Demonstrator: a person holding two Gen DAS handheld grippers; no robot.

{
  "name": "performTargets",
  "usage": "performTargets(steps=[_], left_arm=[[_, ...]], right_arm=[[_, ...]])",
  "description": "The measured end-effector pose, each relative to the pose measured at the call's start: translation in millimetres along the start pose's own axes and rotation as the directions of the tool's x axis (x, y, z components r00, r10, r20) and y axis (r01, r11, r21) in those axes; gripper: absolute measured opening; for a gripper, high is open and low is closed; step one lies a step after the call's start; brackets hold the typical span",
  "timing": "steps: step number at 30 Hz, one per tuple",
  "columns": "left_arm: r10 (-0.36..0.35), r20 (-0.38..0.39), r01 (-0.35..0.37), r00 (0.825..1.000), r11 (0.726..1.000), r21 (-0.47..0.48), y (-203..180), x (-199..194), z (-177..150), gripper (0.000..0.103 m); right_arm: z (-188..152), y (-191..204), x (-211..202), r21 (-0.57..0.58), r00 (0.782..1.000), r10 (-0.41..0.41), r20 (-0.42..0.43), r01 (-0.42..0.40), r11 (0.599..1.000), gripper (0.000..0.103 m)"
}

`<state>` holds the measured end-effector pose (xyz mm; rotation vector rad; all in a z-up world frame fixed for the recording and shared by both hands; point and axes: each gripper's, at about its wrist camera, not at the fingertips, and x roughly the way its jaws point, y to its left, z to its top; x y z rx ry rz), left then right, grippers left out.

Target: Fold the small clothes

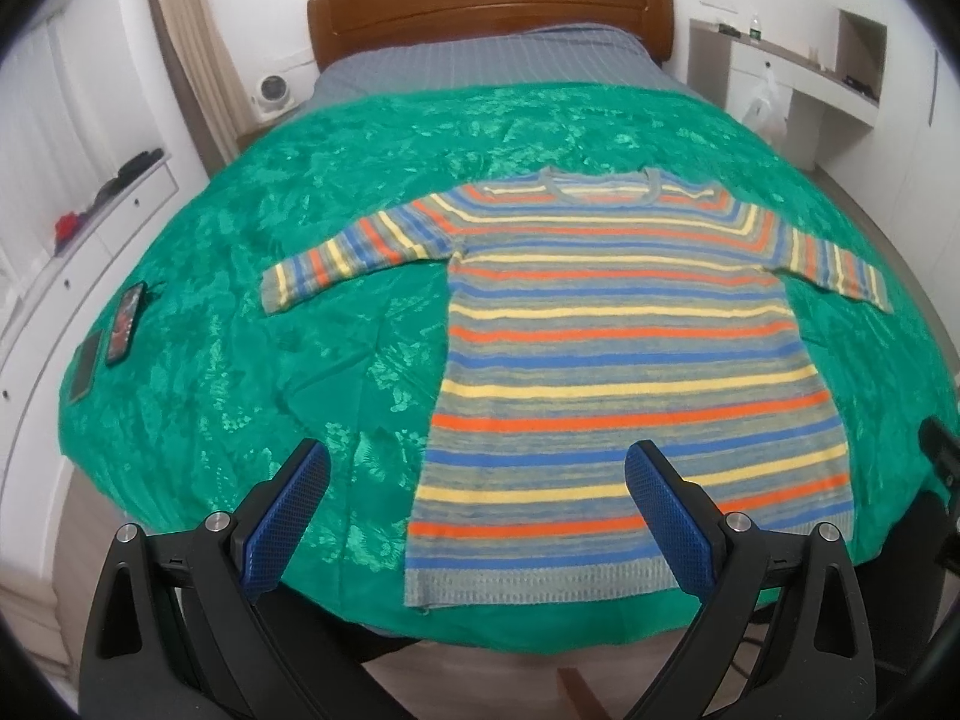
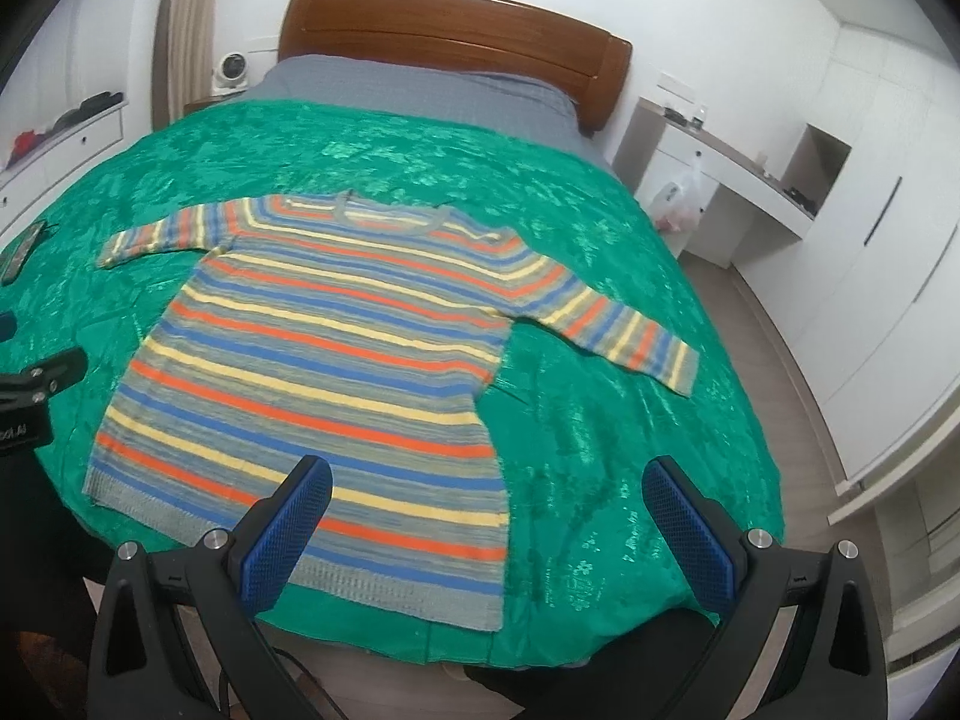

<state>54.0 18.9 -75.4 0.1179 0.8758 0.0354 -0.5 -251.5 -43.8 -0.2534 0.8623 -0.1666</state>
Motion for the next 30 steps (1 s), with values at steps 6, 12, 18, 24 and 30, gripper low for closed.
performTargets(steps=[6, 12, 18, 24, 30], left_arm=[[0.009, -0.003, -0.009, 1.0, 1.0, 0.002, -1, 2, -1, 0.1], [0.018, -0.008, -0.018, 1.0, 1.0, 0.001, 1, 5, -1, 0.1], [0.048, -0.027, -0.048, 0.998, 0.999, -0.004, 9, 12, -3, 0.1], [0.071, -0.058, -0.072, 0.996, 0.997, -0.015, 11, 21, -5, 0.1], [0.097, -0.115, -0.097, 0.989, 0.995, 0.011, 4, 39, -5, 0.1]], right_arm=[[-1, 9, 3, -0.009, 1.0, 0.023, -0.011, -0.023, 1.0, 0.102], [-2, 3, 11, 0.053, 0.99, 0.138, -0.005, -0.138, 0.989, 0.102], [3, -108, 52, 0.32, 0.852, 0.449, 0.271, -0.519, 0.793, 0.102], [17, -265, 164, 0.59, 0.942, 0.278, 0.188, -0.334, 0.735, 0.099], [-9, -335, 276, 0.807, 0.914, 0.396, 0.09, -0.3, 0.508, 0.076]])
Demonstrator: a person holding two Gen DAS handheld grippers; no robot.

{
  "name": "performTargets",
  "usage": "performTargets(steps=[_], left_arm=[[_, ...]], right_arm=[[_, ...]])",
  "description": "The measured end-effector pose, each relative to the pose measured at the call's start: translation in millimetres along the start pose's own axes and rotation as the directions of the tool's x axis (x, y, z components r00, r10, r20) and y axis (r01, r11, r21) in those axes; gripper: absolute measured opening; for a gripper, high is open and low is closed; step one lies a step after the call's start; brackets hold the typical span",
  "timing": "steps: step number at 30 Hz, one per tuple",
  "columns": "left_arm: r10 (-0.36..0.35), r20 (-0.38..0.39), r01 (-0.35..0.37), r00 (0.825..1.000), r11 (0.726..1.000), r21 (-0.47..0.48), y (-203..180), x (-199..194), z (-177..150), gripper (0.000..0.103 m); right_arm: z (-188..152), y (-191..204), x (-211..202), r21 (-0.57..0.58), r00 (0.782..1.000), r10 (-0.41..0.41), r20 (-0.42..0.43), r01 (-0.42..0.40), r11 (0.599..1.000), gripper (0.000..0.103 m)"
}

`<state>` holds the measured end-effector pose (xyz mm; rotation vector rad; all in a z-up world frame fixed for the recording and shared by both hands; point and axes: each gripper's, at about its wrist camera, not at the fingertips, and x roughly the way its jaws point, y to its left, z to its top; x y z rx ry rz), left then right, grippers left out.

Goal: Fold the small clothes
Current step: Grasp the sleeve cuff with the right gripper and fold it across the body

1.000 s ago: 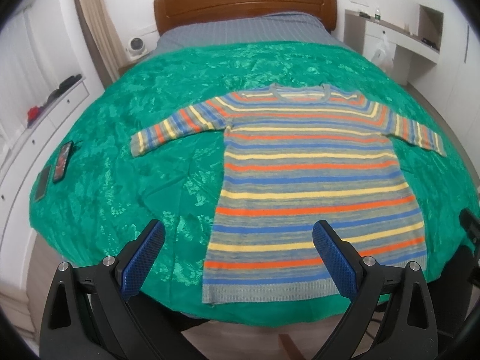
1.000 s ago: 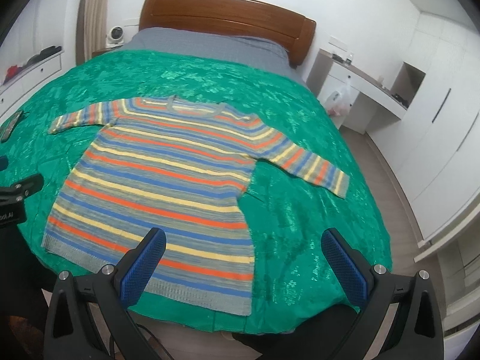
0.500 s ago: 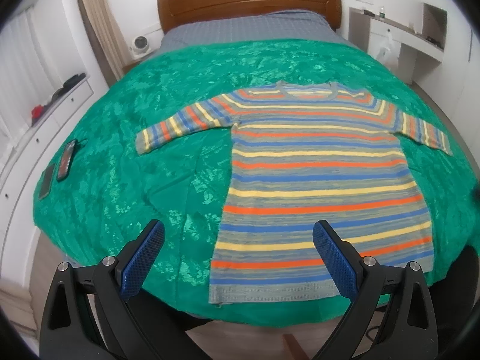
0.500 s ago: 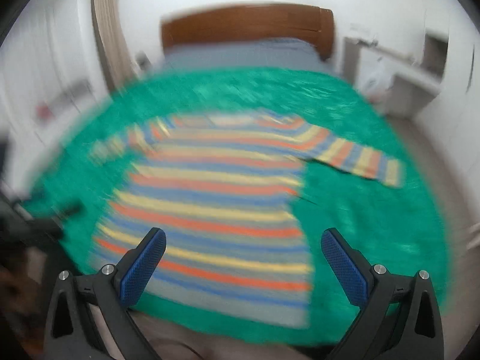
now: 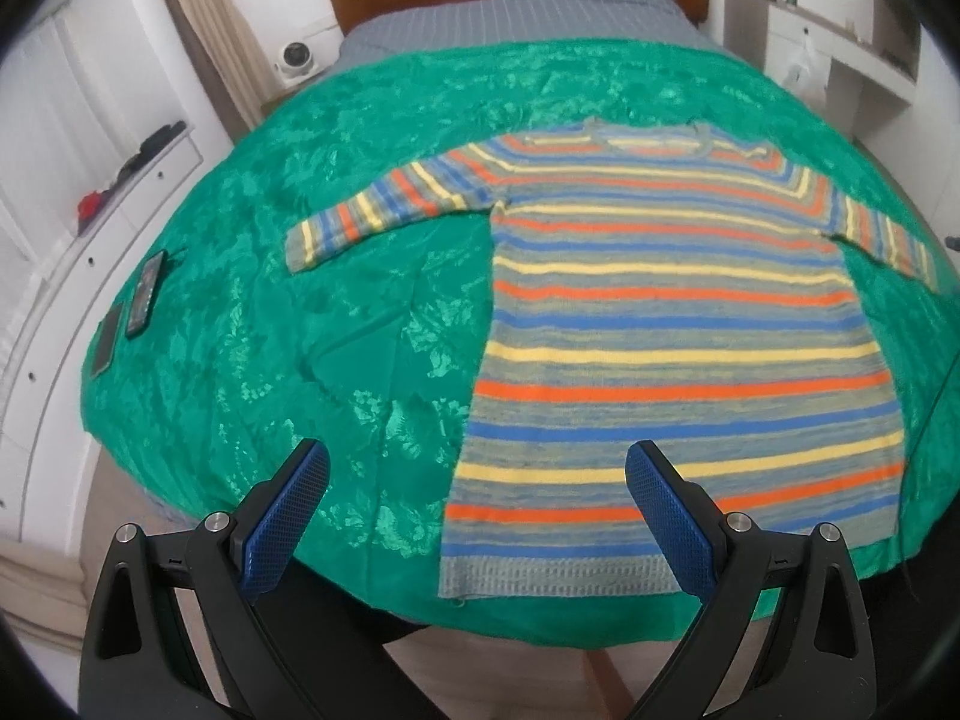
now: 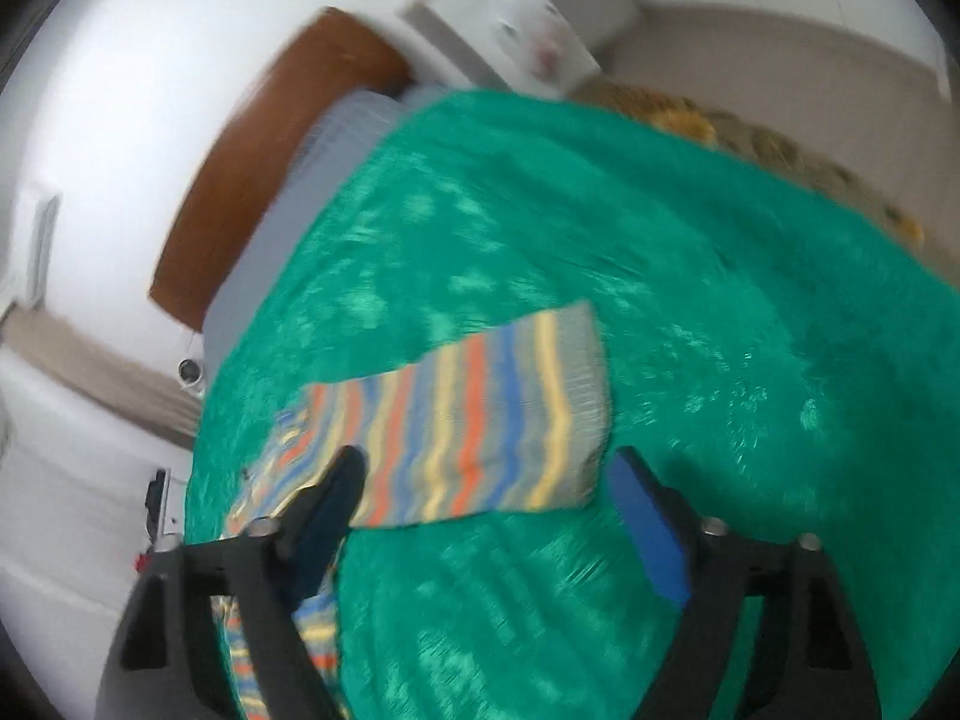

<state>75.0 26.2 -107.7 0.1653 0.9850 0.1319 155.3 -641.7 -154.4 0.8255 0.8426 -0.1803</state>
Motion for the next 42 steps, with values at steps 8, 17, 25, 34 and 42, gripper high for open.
performTargets(steps=[8, 17, 25, 34, 42], left_arm=[[0.038, -0.044, -0.036, 0.998, 0.999, 0.038, -12, 19, 0, 0.1], [0.01, -0.06, -0.01, 0.998, 1.0, 0.015, -5, 31, -4, 0.1], [-0.013, -0.048, 0.011, 0.999, 0.998, -0.06, 18, 33, -5, 0.1], [0.013, -0.088, -0.025, 0.996, 0.99, -0.14, 56, 58, -20, 0.1], [-0.01, -0.077, 0.0, 0.997, 0.99, -0.139, 60, 77, -15, 0.1]], right_arm=[[21, -12, 64, -0.007, 0.992, -0.099, -0.074, 0.099, 0.995, 0.024], [29, 74, 25, -0.178, 0.998, -0.063, 0.024, 0.066, 0.982, 0.002], [-30, 289, 55, -0.452, 0.969, 0.189, -0.156, -0.24, 0.859, 0.003], [-113, 344, 129, -0.446, 0.913, 0.256, -0.317, -0.382, 0.809, 0.069], [-151, 238, 93, -0.663, 0.993, -0.039, -0.116, -0.048, 0.747, 0.072]])
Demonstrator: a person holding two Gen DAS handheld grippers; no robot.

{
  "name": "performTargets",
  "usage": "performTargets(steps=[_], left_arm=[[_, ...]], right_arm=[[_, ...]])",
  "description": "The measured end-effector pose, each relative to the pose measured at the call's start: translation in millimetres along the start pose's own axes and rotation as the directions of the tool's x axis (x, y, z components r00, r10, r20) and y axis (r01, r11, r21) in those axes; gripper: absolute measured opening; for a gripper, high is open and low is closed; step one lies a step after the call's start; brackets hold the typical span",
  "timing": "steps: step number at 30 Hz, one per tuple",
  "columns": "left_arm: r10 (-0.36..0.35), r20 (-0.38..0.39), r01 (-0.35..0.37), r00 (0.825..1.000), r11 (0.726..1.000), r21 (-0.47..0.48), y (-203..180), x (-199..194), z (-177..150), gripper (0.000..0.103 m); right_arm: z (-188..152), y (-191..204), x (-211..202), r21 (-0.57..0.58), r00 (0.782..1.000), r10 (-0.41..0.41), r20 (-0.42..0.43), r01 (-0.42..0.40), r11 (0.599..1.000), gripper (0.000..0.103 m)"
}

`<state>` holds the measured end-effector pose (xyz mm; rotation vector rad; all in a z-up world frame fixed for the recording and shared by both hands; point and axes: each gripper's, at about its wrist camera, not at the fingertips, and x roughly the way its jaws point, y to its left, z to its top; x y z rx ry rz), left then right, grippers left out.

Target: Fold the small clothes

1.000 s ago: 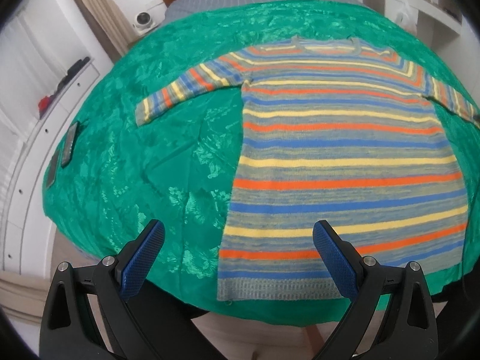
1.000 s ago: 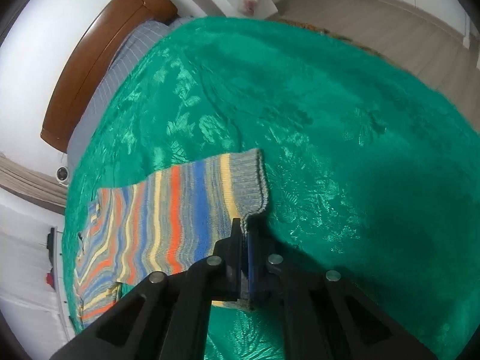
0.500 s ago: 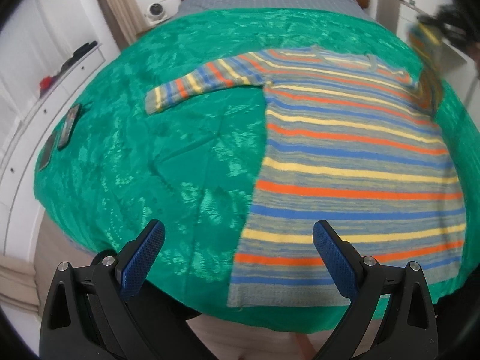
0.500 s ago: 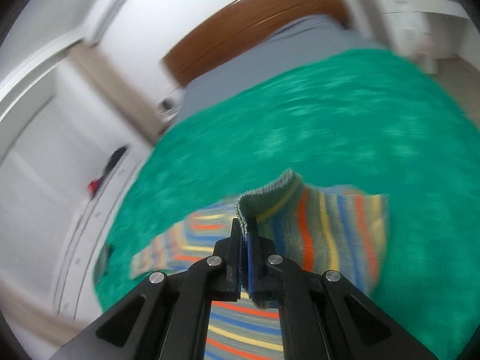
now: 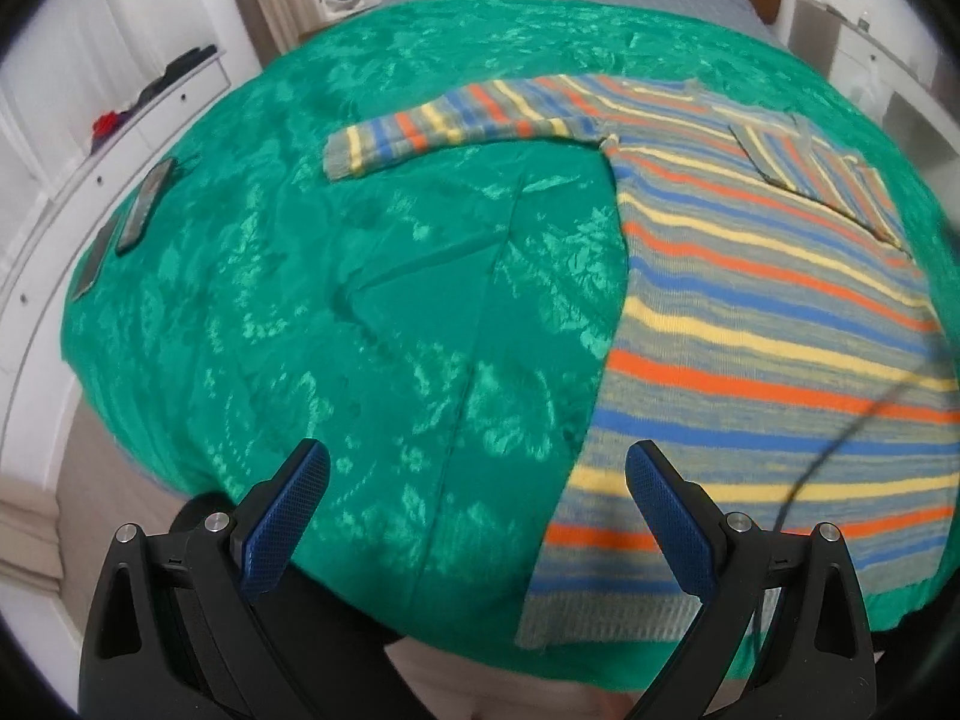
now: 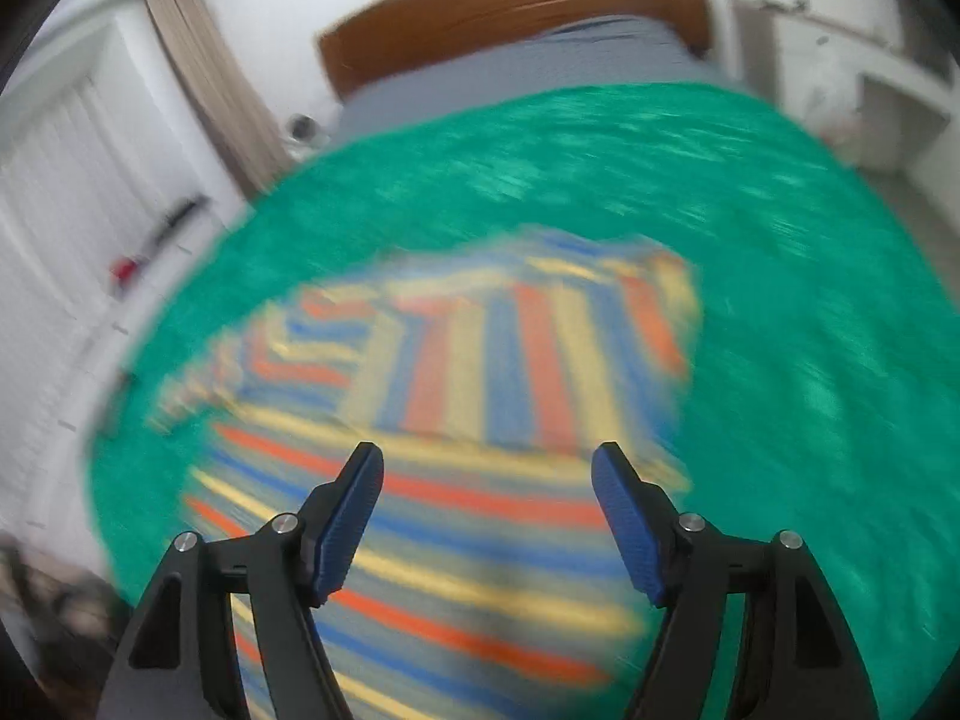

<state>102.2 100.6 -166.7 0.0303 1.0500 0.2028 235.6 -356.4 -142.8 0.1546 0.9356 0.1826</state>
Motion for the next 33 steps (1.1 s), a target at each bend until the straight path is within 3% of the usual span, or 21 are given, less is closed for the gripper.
performTargets(steps=[5, 10, 13, 16, 19, 23, 33], left_arm=[[-0.018, 0.051, 0.017, 0.999, 1.0, 0.014, -1, 22, 21, 0.1], [-0.016, 0.088, 0.017, 0.996, 1.0, -0.014, 5, 63, 45, 0.1], [-0.024, 0.057, 0.026, 0.998, 0.999, -0.034, 11, 92, 45, 0.103], [-0.07, 0.123, 0.079, 0.99, 0.994, -0.071, 18, 96, 32, 0.103], [-0.069, 0.203, 0.078, 0.977, 0.996, -0.035, 16, 92, 18, 0.103], [-0.078, 0.202, 0.086, 0.976, 0.996, -0.03, 16, 91, 17, 0.103], [-0.08, 0.234, 0.084, 0.969, 0.996, -0.01, 15, 94, 14, 0.103]], right_arm=[[-63, -60, -16, 0.001, 0.973, -0.23, 0.013, 0.23, 0.973, 0.072], [-87, -94, -28, 0.069, 0.943, -0.329, 0.048, 0.325, 0.943, 0.075], [-95, -106, -21, 0.078, 0.92, -0.384, 0.077, 0.379, 0.922, 0.077], [-102, -114, -9, 0.111, 0.918, -0.392, 0.057, 0.384, 0.917, 0.082], [-105, -124, -6, 0.163, 0.925, -0.374, 0.076, 0.358, 0.919, 0.088], [-103, -133, -1, 0.189, 0.941, -0.329, 0.079, 0.31, 0.932, 0.093], [-107, -131, 4, 0.176, 0.944, -0.312, 0.103, 0.291, 0.94, 0.098]])
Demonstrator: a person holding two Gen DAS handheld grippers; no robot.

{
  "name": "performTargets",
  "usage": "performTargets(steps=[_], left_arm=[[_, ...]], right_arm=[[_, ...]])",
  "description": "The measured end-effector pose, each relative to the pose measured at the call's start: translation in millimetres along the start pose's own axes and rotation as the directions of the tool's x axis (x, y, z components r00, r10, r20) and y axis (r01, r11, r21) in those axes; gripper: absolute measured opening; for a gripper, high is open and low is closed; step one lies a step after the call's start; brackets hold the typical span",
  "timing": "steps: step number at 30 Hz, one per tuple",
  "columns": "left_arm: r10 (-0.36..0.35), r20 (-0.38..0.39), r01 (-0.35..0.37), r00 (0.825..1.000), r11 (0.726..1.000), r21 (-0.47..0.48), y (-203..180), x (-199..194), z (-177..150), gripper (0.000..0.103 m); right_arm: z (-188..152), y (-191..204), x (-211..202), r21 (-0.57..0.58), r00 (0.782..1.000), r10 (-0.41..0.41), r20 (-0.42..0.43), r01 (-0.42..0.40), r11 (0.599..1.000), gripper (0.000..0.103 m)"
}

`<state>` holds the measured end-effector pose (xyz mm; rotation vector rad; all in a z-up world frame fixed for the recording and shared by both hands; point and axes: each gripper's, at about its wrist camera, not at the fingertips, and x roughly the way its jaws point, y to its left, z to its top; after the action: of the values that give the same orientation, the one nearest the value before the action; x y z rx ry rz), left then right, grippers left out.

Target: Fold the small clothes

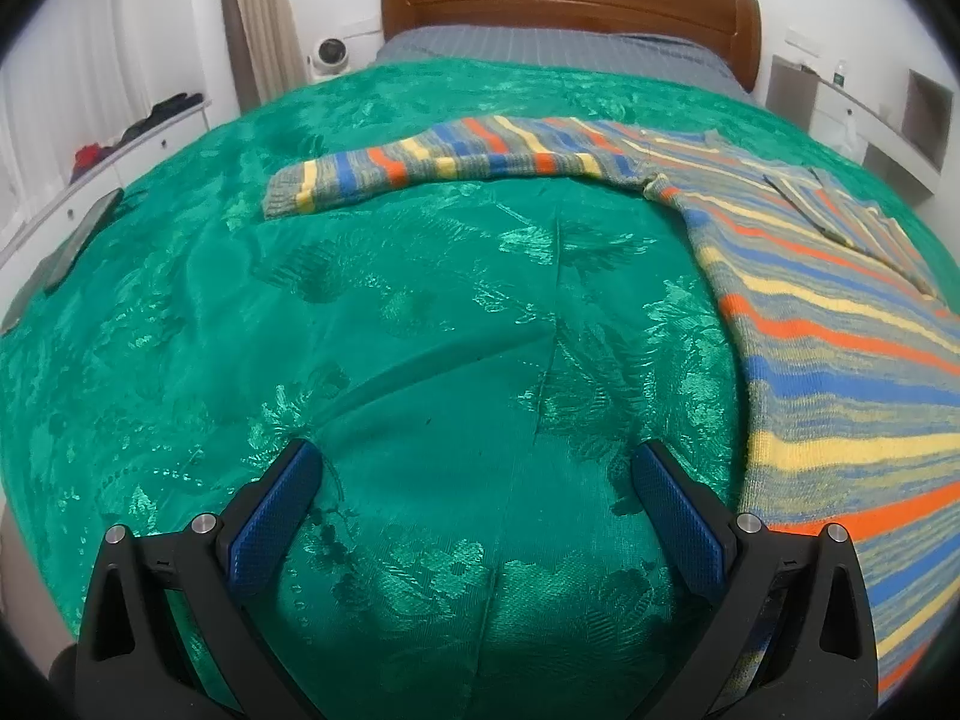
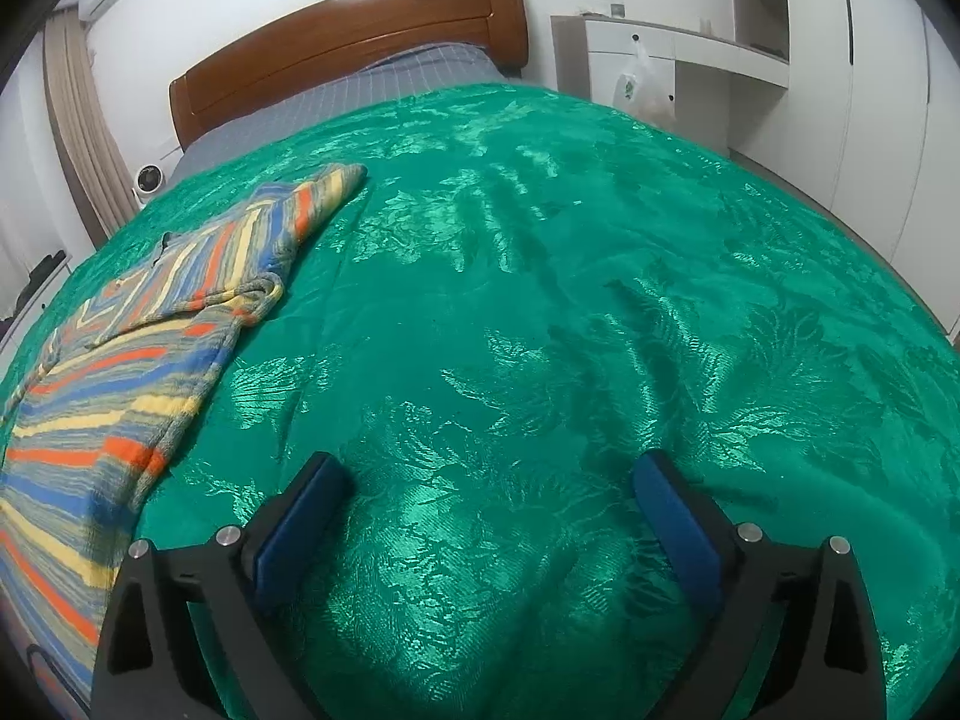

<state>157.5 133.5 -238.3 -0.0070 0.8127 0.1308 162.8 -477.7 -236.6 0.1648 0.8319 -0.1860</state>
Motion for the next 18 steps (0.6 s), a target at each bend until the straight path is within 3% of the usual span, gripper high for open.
performTargets(steps=[18], left_arm=[[0.004, 0.013, -0.004, 1.0, 1.0, 0.003, -0.5, -1.0, -0.7, 0.103]], right_arm=[[-3.4, 0.1, -1.9, -0.009, 1.0, -0.004, 0.006, 0.004, 1.0, 0.098]])
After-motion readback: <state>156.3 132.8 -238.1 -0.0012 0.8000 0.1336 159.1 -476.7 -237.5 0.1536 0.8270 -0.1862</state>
